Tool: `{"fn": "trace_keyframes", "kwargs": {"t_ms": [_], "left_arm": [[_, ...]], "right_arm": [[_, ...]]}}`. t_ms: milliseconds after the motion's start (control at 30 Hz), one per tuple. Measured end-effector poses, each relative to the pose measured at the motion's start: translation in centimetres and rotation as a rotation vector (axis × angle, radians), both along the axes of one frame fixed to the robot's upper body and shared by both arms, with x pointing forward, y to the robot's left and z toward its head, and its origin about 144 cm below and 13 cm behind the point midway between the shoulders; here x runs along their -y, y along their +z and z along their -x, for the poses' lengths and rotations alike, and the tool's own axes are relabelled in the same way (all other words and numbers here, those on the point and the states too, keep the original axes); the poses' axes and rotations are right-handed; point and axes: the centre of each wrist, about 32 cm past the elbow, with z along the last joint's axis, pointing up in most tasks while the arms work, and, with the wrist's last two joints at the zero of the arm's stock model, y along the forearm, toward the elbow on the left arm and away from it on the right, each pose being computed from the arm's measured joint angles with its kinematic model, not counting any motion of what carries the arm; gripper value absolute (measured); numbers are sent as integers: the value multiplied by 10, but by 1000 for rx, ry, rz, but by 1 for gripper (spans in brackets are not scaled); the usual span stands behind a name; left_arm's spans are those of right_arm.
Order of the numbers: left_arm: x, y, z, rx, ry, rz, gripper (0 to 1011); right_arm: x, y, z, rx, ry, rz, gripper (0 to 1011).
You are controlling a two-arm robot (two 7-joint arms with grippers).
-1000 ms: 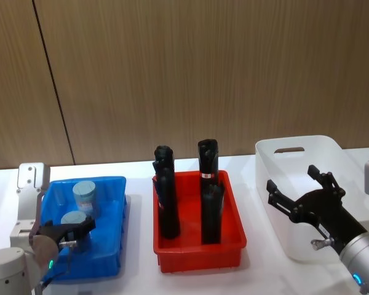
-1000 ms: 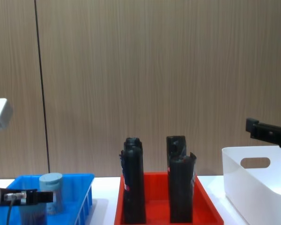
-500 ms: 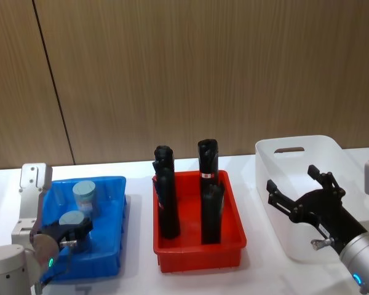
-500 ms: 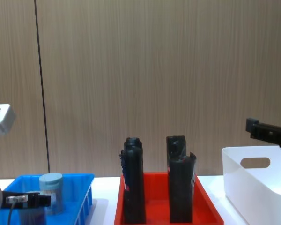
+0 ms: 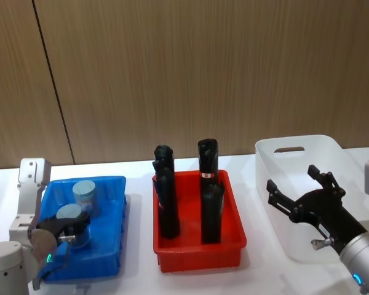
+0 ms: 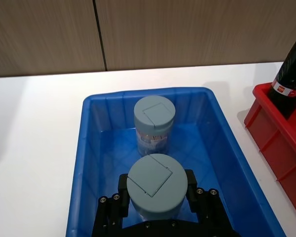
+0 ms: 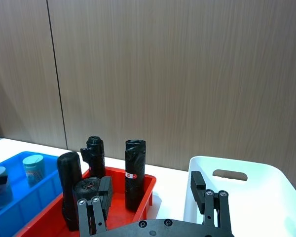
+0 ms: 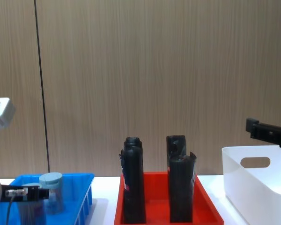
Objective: Pick the cotton swabs from the blue box and place them into the white box.
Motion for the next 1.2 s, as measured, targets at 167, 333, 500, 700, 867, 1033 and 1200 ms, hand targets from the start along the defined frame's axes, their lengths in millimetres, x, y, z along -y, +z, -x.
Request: {"fn": "trace_keyframes", "kwargs": {"t_ms": [167, 333, 500, 700, 867, 1033, 1200], "left_arm": [[0, 5, 3, 39, -15, -22, 666], [1, 13, 7, 94, -51, -55, 666], [1, 22, 12, 155, -105, -88, 666], [1, 33, 18, 217, -171, -112, 666], [1, 43, 22, 272, -242, -124, 666], [0, 51, 24, 321, -316, -122, 666], [1, 56, 26, 358, -383, -112, 666]], "right_arm": [[0, 0, 0, 0, 0, 0, 1002], [0, 0, 0, 0, 0, 0, 1002], [0, 0, 0, 0, 0, 0, 1002], [0, 0, 0, 0, 0, 0, 1002], [0, 0, 0, 0, 0, 0, 1002], [0, 0, 0, 0, 0, 0, 1002], [0, 0, 0, 0, 0, 0, 1002]]}}
